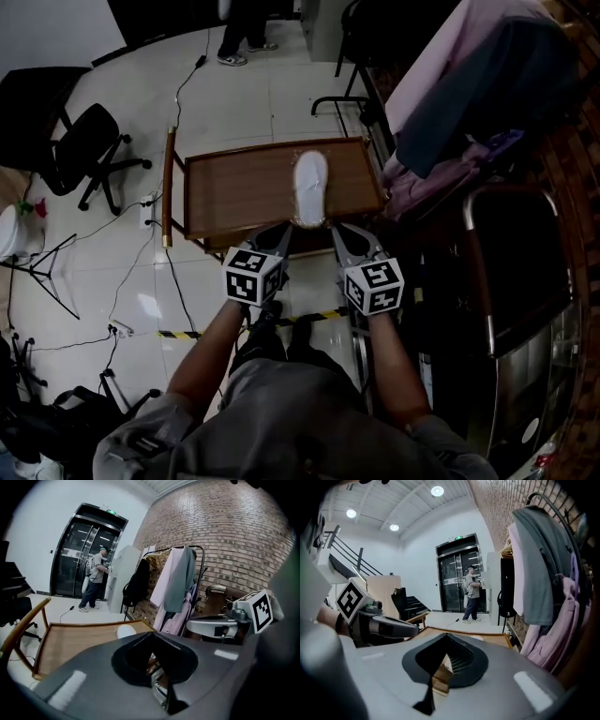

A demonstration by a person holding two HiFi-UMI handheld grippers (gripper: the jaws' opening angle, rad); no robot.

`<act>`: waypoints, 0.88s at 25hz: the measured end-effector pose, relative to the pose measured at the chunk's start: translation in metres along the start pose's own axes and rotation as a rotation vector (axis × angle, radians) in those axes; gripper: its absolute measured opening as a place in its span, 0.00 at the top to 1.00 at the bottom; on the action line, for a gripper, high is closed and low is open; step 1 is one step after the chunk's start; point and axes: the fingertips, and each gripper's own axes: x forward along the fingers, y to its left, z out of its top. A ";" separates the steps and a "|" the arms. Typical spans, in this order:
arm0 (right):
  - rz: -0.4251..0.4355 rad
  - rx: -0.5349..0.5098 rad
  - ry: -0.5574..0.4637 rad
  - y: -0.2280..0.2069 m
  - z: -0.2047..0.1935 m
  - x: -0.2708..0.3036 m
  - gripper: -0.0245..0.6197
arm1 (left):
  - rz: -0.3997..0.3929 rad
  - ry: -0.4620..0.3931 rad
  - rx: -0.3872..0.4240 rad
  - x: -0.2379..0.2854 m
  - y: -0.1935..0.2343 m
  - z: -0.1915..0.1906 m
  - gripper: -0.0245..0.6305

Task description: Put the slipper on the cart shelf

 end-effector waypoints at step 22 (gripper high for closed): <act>-0.212 0.113 0.171 -0.053 -0.055 0.014 0.96 | 0.006 0.349 -0.116 0.185 0.088 -0.103 0.53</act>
